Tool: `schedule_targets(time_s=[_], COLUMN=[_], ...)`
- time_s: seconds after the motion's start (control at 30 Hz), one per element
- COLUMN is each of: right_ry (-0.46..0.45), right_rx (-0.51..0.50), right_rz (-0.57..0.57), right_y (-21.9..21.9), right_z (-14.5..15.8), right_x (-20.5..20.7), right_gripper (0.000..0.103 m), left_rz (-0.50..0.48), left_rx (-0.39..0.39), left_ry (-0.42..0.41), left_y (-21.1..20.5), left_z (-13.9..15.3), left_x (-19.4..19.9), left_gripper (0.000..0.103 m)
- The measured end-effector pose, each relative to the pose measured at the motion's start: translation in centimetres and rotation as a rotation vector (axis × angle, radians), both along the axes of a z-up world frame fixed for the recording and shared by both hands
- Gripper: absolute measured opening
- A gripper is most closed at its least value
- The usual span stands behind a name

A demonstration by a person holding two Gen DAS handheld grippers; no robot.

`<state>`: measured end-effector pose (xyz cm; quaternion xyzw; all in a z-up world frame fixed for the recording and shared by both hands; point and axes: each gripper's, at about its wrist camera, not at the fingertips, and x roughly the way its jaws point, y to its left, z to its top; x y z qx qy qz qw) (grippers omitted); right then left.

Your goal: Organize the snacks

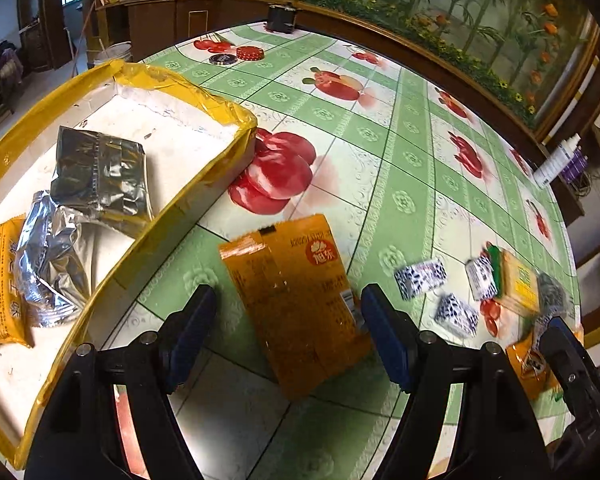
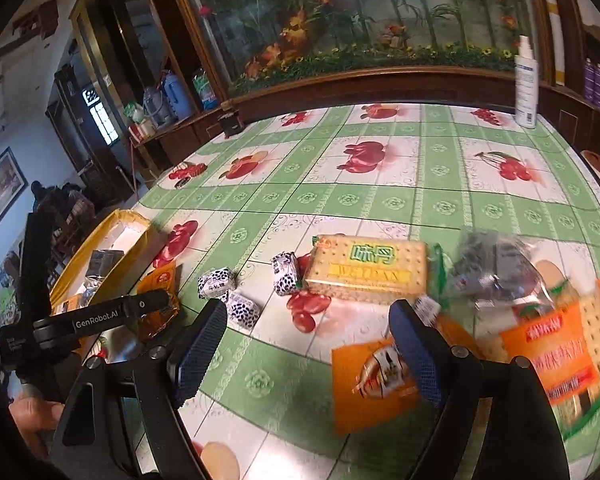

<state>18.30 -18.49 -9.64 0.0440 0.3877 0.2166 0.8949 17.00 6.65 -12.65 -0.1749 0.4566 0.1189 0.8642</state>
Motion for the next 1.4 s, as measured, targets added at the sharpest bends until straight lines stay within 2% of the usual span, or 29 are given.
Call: schedule_targets(time_s=[0.13,0.2,0.27,0.3,0.43,0.53,0.73,0.83,0.9,1.03,1.4], right_ry=[-0.008,0.002,0.018,0.019,0.041,0.004,0.041,0.049,0.055,0.047,-0.001], right_rx=[-0.042,-0.061,-0.082,-0.090,-0.088,-0.079,-0.160,-0.190,-0.187,-0.152,-0.025], right_rz=[0.093,0.127,0.140,0.137,0.139,0.158,0.153,0.136,0.130,0.121,0.123], right_y=[2.6,3.9,4.8,5.1,5.4,5.8,7.1,7.0,6.9,6.4,4.9], right_z=[-0.4,-0.9,-1.5,-1.7,-2.1,-1.4,-2.5,-3.3,-3.1,-2.7,0.5], right_x=[1.1,1.7,2.4,2.8,4.1,3.8,5.6,5.8,5.7,4.6,-1.0], right_gripper=[0.084,0.077,0.061,0.060,0.058,0.058,0.055,0.042,0.020,0.020,0.020], left_rz=[-0.033,-0.060,-0.096,-0.113,-0.163,-0.184,-0.221,-0.226,-0.227,-0.246,-0.240], left_rx=[0.076,0.108,0.134,0.138,0.119,0.116,0.072,0.065,0.062,0.041,0.084], left_ry=[0.007,-0.002,-0.016,-0.021,-0.037,-0.042,-0.052,-0.059,-0.063,-0.088,-0.129], left_y=[-0.7,-1.1,-1.3,-1.2,-0.6,-0.5,0.0,0.3,0.5,0.5,0.1], left_z=[-0.3,-0.4,-0.4,-0.3,-0.2,-0.1,0.0,0.0,0.1,0.4,3.0], left_x=[0.9,0.9,0.6,0.5,-0.1,-0.6,-1.8,-2.4,-2.6,-3.5,-6.8], left_gripper=[0.075,0.072,0.060,0.058,0.051,0.046,0.037,0.033,0.031,0.028,0.028])
